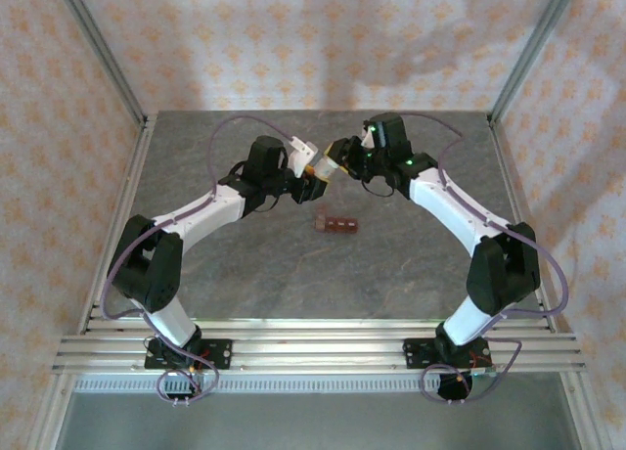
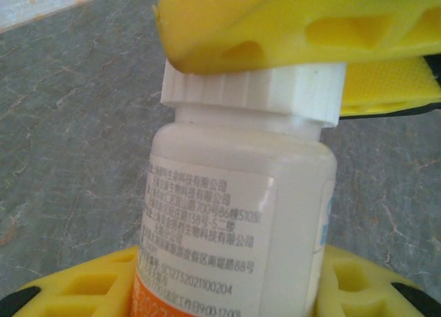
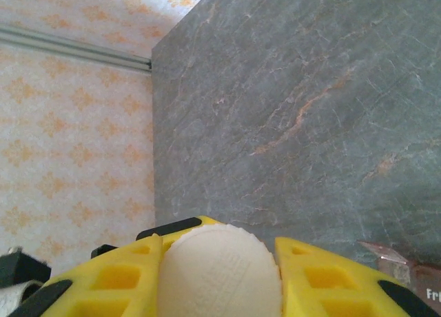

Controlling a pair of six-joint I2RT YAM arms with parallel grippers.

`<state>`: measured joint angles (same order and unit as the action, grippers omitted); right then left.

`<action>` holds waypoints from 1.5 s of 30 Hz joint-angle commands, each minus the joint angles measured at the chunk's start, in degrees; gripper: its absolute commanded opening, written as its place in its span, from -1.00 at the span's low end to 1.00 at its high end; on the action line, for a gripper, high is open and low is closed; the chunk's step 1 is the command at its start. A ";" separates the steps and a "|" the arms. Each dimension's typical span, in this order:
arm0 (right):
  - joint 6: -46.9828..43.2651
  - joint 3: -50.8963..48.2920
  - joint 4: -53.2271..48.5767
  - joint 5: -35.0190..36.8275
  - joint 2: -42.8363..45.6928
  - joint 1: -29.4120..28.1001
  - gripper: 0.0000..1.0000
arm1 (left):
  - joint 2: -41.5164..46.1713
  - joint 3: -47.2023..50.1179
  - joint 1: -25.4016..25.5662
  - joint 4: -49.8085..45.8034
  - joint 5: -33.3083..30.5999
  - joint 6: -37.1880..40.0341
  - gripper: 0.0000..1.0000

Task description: Sort the pills into containers

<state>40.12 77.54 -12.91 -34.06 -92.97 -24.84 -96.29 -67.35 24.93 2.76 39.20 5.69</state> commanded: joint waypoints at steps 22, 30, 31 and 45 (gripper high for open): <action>3.74 1.15 -1.48 -0.83 2.19 5.19 0.57 | 1.96 -2.84 1.51 -3.74 -6.02 6.36 -1.00; 5.42 0.76 -1.22 -0.94 0.62 3.69 0.55 | 1.11 -3.66 3.16 -3.34 -8.75 7.41 -1.00; 5.33 0.41 -1.10 -0.79 0.76 3.49 0.55 | 1.02 -3.66 3.20 -3.22 -8.79 7.33 -1.00; 8.48 -1.96 2.84 -3.26 -0.13 2.80 0.53 | 0.73 -3.58 3.40 -2.33 -8.73 6.52 -1.00</action>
<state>47.03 76.07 -12.99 -36.27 -92.33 -21.45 -96.47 -68.97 28.03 -0.30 31.00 11.68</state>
